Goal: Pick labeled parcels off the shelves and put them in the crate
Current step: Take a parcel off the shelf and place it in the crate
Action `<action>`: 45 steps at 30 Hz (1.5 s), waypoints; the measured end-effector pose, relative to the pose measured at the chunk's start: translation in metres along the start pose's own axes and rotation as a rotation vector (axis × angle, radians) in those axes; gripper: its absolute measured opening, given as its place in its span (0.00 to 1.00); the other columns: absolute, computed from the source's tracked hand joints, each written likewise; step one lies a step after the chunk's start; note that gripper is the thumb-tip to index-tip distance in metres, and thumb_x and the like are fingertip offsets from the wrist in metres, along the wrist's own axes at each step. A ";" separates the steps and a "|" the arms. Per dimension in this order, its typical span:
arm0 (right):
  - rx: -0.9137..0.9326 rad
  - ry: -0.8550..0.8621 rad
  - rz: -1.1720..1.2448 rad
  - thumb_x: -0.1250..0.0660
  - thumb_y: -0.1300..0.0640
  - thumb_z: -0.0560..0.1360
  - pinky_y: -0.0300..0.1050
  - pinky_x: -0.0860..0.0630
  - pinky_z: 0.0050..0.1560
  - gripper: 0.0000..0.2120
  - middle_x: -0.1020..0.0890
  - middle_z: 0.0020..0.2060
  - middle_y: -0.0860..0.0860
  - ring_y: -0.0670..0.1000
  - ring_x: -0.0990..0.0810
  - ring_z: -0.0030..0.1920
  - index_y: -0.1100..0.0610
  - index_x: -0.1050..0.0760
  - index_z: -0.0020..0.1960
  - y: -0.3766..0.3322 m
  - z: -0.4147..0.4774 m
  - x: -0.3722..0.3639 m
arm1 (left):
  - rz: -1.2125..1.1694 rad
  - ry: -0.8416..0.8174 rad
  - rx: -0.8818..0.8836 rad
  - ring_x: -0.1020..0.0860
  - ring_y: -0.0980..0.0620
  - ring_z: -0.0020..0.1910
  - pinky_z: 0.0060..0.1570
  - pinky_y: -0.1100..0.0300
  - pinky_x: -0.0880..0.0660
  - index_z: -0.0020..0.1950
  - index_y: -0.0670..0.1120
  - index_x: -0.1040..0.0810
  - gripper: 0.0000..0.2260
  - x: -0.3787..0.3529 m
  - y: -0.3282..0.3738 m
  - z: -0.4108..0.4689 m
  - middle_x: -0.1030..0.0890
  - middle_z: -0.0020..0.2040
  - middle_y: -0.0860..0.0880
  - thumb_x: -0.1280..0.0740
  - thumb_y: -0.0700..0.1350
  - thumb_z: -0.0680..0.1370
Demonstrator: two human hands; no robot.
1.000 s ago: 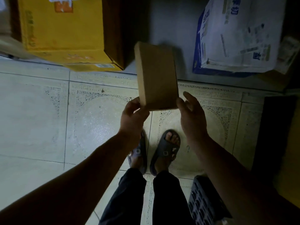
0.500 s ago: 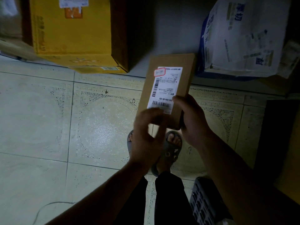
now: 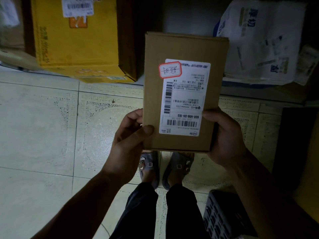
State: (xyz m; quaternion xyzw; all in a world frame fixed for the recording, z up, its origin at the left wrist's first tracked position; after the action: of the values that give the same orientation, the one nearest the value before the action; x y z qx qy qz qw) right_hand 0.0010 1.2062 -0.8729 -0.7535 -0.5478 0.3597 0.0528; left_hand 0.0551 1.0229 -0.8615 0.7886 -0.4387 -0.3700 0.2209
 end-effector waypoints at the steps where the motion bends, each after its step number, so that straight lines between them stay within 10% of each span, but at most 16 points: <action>1: 0.015 -0.012 -0.001 0.39 0.57 0.68 0.62 0.20 0.51 0.21 0.15 0.53 0.54 0.59 0.16 0.53 0.52 0.23 0.60 -0.002 -0.002 -0.002 | -0.009 0.000 -0.004 0.23 0.40 0.59 0.53 0.45 0.26 0.59 0.43 0.27 0.21 -0.001 0.001 0.000 0.25 0.58 0.38 0.31 0.43 0.67; 18: 0.091 0.025 0.109 0.35 0.59 0.71 0.53 0.27 0.61 0.24 0.21 0.59 0.57 0.56 0.22 0.60 0.60 0.32 0.66 0.005 -0.011 0.007 | -0.073 0.124 0.221 0.20 0.46 0.55 0.49 0.53 0.22 0.69 0.48 0.30 0.25 -0.013 -0.029 -0.010 0.19 0.59 0.44 0.33 0.40 0.71; 26: 0.197 0.262 -0.213 0.35 0.60 0.75 0.57 0.25 0.62 0.23 0.16 0.55 0.54 0.55 0.18 0.58 0.55 0.31 0.70 -0.015 -0.060 0.075 | 0.326 0.053 0.221 0.21 0.41 0.59 0.55 0.41 0.26 0.65 0.51 0.27 0.20 -0.011 -0.015 -0.010 0.19 0.59 0.44 0.36 0.40 0.74; 45: 0.039 0.800 0.278 0.33 0.60 0.77 0.55 0.23 0.60 0.17 0.17 0.57 0.54 0.56 0.18 0.57 0.58 0.26 0.66 0.255 -0.276 0.148 | 1.053 -0.319 0.402 0.18 0.50 0.55 0.55 0.51 0.22 0.60 0.59 0.25 0.18 -0.043 -0.118 -0.120 0.16 0.54 0.52 0.28 0.46 0.72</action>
State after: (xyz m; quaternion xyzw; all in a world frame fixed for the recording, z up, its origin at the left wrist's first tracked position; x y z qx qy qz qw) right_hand 0.3884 1.3203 -0.8618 -0.8993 -0.3704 0.0529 0.2263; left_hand 0.1961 1.1239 -0.8484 0.4253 -0.8610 -0.2338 0.1522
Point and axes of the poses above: each hand's wrist, its own z-axis towards the middle knuckle, its own x-axis out of the back of the hand, y = z × x, the point moved 4 cm from there along z, towards the middle knuckle
